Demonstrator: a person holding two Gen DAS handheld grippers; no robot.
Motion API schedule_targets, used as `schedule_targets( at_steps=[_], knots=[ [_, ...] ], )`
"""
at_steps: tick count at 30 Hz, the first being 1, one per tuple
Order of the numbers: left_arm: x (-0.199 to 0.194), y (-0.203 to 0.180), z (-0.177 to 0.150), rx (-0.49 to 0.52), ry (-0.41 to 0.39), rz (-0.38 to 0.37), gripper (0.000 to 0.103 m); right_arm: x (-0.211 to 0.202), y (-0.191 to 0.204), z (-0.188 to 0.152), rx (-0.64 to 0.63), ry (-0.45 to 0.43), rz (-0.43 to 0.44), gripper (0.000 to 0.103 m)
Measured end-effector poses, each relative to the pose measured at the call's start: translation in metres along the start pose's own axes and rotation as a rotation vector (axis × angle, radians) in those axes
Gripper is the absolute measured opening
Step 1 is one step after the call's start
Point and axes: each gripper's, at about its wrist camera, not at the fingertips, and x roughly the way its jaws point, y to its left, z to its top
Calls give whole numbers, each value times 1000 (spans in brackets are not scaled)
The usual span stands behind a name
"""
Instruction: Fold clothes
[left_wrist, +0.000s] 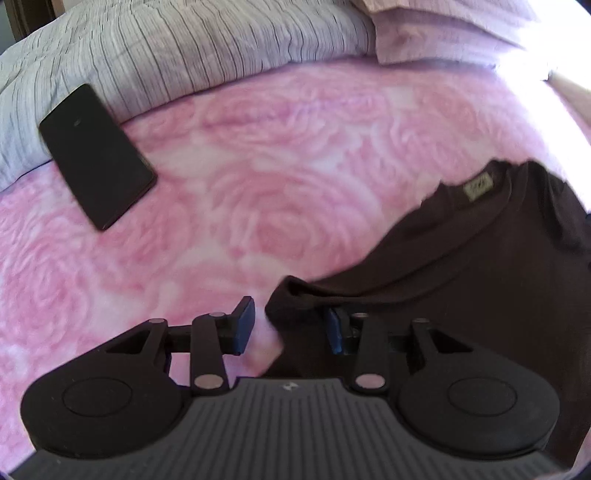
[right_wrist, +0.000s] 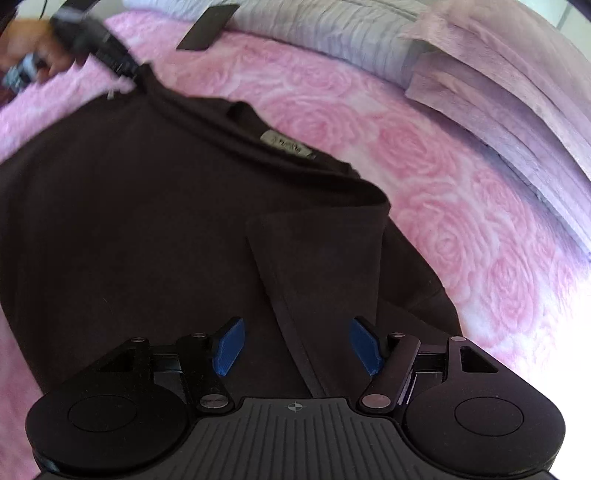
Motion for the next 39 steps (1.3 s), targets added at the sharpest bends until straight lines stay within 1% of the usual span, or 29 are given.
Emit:
schedule_targets(
  at_steps=[2, 5, 6, 7, 8, 9, 11, 13, 17, 19, 20, 21, 23, 24, 25, 26, 28, 30, 32, 33, 35, 38, 39],
  knots=[
    [-4, 1, 4, -24, 3, -12, 2, 8, 2, -1, -49, -1, -37, 67],
    [-23, 0, 9, -11, -11, -10, 2, 10, -9, 3, -38, -13, -45, 66],
    [-32, 2, 9, -19, -19, -9, 2, 5, -18, 4, -6, -23, -48, 61],
    [-41, 5, 10, -29, -27, -8, 2, 0, -27, 5, 27, -34, -50, 28],
    [-50, 7, 10, -39, -36, -7, 2, -4, -35, 6, 60, -45, -53, 1],
    [-59, 10, 10, -49, -44, -6, 2, -14, -49, 5, 123, -68, -87, 1],
    [-63, 14, 12, -49, -35, 4, 2, -32, -94, -4, 370, -122, -124, 1],
    [-53, 17, 13, -50, -15, 4, 2, -37, -129, -19, 531, -133, -134, 1],
    [-27, 21, 15, -85, 21, 10, 2, -23, -150, -29, 589, -120, -78, 1],
    [-16, 23, 13, -107, 57, 21, 3, -9, -157, -29, 638, -83, -33, 1],
    [-11, 25, 11, -119, 76, 31, 4, 0, -161, -32, 681, -43, -8, 1],
    [-7, 26, 9, -131, 95, 43, 7, 4, -165, -34, 713, -21, -33, 1],
    [-8, 30, 4, -161, 103, 95, 5, 12, -174, -39, 774, 21, -87, 1],
    [-9, 32, 2, -176, 106, 122, 6, 8, -173, -40, 789, 14, -109, 2],
    [-14, 35, -1, -195, 101, 131, 6, 3, -173, -40, 803, 7, -132, 3],
    [-20, 39, -5, -214, 95, 137, 7, -3, -170, -41, 804, -8, -134, 3],
    [-37, 36, -16, -238, 87, 113, 7, -15, -159, -42, 782, -25, -113, 6],
    [-55, 33, -29, -261, 80, 87, 7, -27, -139, -42, 744, -28, -95, 19],
    [-72, 26, -42, -278, 77, 54, 8, -38, -113, -45, 717, -41, -60, 65],
    [-81, 17, -54, -285, 83, 27, 13, -43, -100, -47, 703, -47, -43, 68],
    [-93, -3, -75, -292, 102, -22, 15, -50, -73, -51, 679, -49, -5, 68],
    [-104, -34, -109, -310, 123, -105, 15, -59, -36, -64, 686, -55, 52, 68],
    [-101, -42, -118, -300, 135, -102, 15, -61, -23, -68, 688, -57, 71, 68]
  ],
)
